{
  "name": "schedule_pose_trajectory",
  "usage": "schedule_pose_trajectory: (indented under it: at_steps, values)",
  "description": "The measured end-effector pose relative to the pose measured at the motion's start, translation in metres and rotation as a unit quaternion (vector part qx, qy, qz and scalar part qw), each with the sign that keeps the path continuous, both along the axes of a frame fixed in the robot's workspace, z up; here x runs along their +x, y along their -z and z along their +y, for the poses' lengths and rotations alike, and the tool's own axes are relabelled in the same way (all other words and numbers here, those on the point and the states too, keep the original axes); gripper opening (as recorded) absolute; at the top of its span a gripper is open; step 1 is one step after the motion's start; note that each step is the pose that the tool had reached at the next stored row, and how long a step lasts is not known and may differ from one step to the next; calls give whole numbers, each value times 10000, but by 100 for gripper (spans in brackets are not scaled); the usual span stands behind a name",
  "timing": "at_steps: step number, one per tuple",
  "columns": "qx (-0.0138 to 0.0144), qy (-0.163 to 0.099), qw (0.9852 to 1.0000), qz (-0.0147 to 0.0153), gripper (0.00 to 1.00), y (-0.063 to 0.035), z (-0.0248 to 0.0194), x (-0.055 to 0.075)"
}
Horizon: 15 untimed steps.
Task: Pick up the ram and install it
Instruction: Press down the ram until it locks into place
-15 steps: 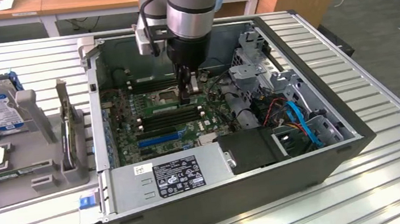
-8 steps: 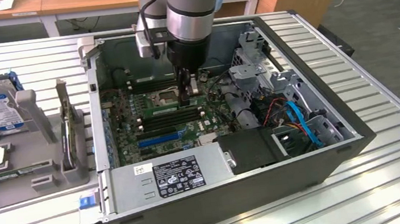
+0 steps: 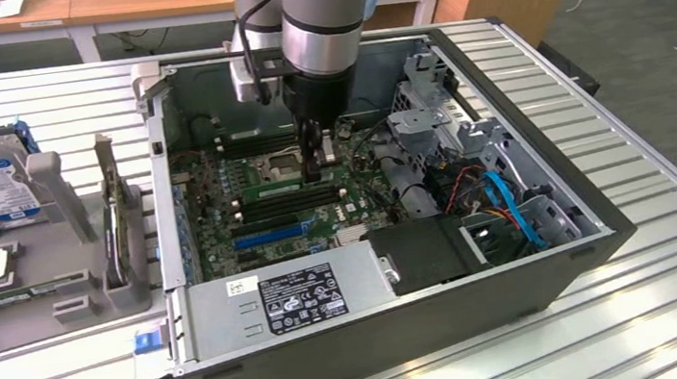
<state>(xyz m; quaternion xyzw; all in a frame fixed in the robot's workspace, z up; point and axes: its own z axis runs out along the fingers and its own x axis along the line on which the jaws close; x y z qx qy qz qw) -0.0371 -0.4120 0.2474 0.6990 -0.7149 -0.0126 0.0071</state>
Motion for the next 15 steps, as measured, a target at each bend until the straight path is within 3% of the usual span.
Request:
schedule_pose_trajectory:
  at_steps: [15]
  values:
    - [0,-1,10000,0,12,51,0,-11]
